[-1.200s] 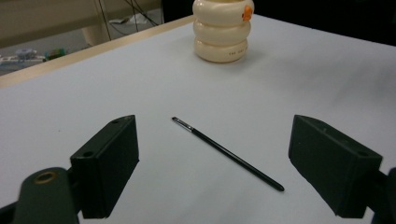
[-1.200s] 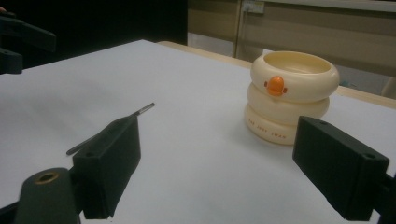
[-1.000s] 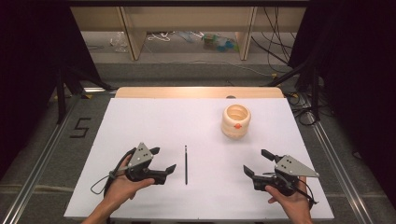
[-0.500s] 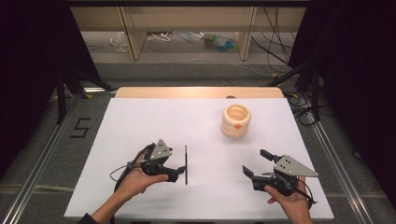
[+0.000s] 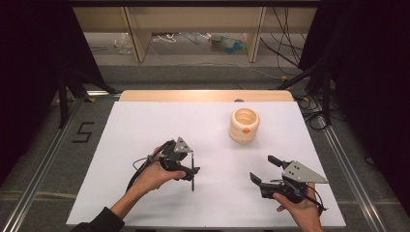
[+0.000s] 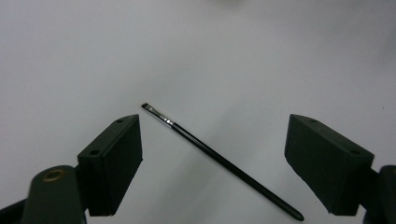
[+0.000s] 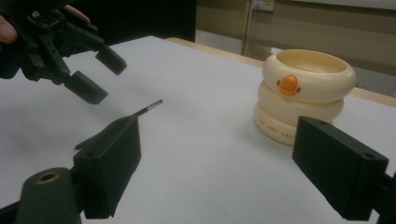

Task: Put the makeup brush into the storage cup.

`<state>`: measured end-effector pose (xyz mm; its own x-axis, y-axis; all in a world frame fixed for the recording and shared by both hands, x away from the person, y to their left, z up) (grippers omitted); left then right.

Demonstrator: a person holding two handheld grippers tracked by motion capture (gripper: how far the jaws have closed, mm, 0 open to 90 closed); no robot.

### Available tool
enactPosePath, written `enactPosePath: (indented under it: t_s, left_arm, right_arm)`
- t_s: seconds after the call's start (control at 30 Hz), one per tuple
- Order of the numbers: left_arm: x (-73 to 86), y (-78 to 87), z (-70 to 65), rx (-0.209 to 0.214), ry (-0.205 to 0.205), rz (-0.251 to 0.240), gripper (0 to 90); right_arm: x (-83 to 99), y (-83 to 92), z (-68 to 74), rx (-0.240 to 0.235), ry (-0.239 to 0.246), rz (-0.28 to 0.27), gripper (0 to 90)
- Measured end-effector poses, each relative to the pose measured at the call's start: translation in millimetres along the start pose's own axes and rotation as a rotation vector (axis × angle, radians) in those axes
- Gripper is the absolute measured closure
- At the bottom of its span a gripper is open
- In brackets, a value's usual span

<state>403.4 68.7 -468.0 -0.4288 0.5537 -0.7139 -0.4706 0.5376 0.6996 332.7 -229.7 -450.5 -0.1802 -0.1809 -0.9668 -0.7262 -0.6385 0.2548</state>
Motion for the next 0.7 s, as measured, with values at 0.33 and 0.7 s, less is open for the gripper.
enactPosePath:
  t_s: [0.33, 0.7]
  left_arm:
    - [-1.3, -14.0, 3.4, 0.018, 0.009, 0.124, 21.1]
    - [0.3, -27.6, 6.0, 0.059, -0.003, 0.235, 22.8]
  right_arm:
    - [0.3, 0.3, 1.1, -0.001, -0.006, 0.008, 16.5]
    - [0.1, -0.5, -0.1, 0.001, 0.018, -0.001, 16.6]
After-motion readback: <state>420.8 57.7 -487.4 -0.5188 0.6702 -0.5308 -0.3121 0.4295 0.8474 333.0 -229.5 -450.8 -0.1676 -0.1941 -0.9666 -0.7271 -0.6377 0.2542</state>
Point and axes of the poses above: each handheld gripper's, and its own axes: y roughly backward along the jaws, x roughly out of its underside, z roughly to its left, the point moved 4 cm from there along -y, roughly forward along the jaws, and after that the axes turned 3 degrees about -z, right-handed, at the moved point
